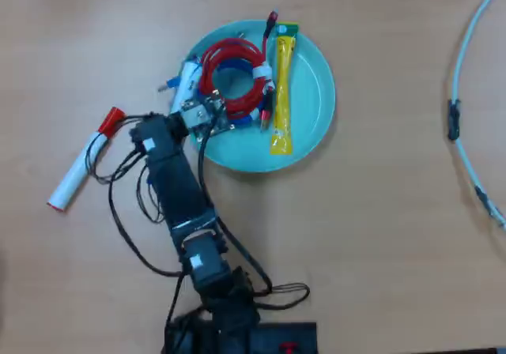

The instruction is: Pick up the blue pen and put it in the green bowl

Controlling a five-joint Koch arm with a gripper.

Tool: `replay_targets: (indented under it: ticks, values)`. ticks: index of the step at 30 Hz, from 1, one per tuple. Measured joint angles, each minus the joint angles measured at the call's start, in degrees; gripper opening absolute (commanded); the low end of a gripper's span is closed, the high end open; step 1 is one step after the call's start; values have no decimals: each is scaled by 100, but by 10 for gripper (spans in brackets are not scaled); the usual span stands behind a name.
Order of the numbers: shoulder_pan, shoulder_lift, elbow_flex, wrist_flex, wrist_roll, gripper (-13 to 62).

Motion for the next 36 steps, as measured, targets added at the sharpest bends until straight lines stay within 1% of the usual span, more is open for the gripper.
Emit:
replay_targets:
  ticks: [3, 10, 19, 26, 36]
  values:
    - [255, 9, -202, 0, 299, -65]
    - [765, 105, -193, 0, 439, -65]
    - [1626, 114, -193, 0, 1714, -66]
    - [2057, 114, -193, 0, 2259, -65]
    - [2355, -9, -79, 0, 2408, -67]
